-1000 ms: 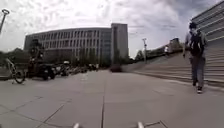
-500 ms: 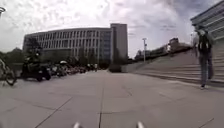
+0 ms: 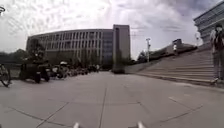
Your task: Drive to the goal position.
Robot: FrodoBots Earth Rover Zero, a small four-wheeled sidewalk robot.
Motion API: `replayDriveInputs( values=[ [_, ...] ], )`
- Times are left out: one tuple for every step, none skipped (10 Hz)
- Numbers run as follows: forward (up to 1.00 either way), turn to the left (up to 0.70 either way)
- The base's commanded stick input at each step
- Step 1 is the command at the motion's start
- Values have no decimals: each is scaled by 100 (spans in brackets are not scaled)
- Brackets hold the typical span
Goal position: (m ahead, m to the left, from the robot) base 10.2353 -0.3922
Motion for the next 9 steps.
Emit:
replayDriveInputs(
  values=[
    [70, 0],
    [70, 0],
    [70, 0],
    [70, 0],
    [70, 0],
    [70, 0],
    [70, 0],
    [70, 0],
    [70, 0]
  ],
)
